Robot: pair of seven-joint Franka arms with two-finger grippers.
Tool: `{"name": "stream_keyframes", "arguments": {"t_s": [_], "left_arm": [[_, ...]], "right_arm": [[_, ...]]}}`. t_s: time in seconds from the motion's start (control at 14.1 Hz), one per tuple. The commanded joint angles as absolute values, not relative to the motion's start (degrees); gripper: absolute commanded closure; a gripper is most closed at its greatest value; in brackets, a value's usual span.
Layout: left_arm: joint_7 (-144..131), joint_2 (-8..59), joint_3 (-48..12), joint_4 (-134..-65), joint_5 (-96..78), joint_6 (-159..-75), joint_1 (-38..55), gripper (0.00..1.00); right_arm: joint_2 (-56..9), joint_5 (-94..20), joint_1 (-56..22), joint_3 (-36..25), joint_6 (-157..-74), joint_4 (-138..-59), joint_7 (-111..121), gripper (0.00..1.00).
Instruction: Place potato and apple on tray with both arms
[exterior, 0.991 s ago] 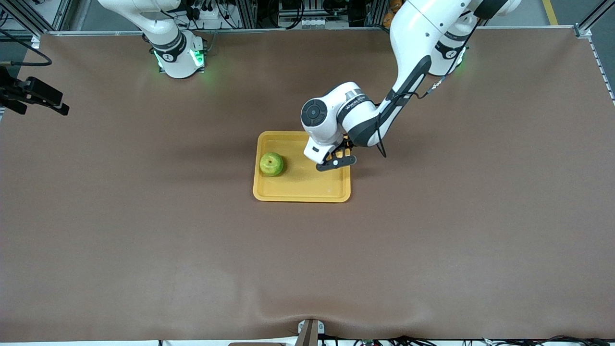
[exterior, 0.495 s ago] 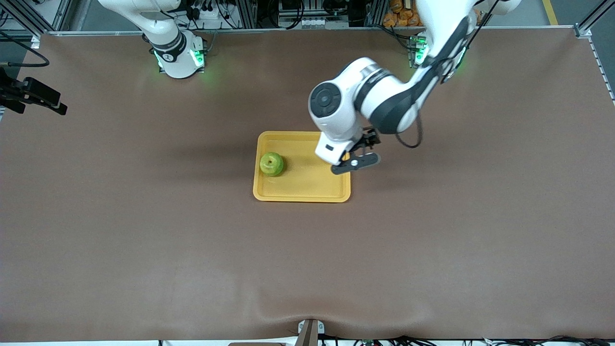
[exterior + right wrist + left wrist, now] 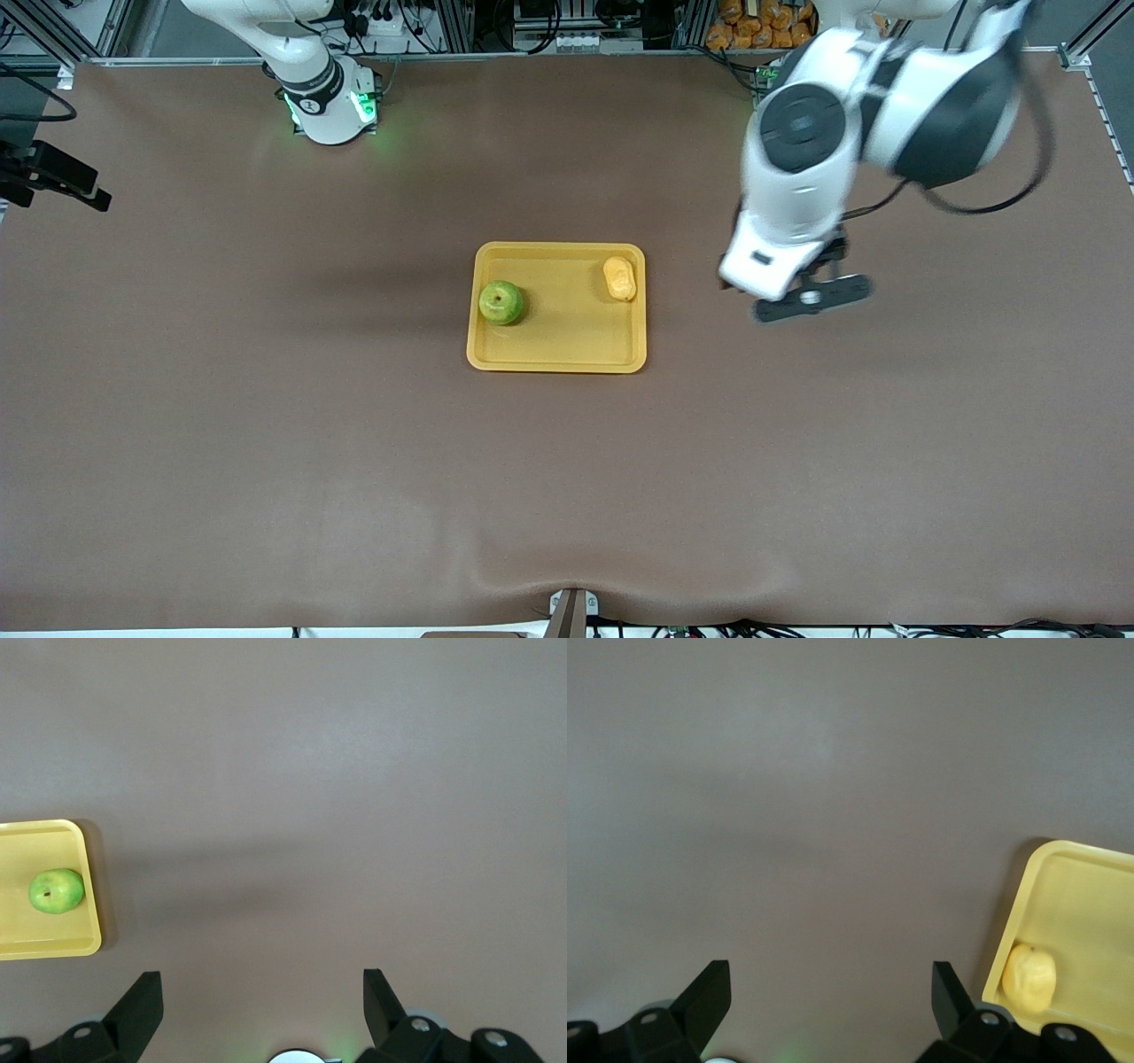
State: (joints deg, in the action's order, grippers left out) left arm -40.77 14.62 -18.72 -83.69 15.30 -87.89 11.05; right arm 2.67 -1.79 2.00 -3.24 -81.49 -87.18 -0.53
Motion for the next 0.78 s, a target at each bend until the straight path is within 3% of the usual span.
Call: {"name": "stream_keyframes", "arguments": {"t_s": [0.0, 0.71], "left_arm": [[-34.2, 10.1, -19.4, -84.6, 9.9, -86.5, 3.0, 0.00], [-9.1, 2.5, -18.9, -85.2, 9.0, -85.1, -7.7, 0.00]], "right_arm": [[2.2, -2.0, 3.3, -2.5, -80.5, -85.8, -0.1, 0.00], [2.2, -2.0, 3.4, -2.5, -80.5, -85.8, 0.0, 0.00]]}}
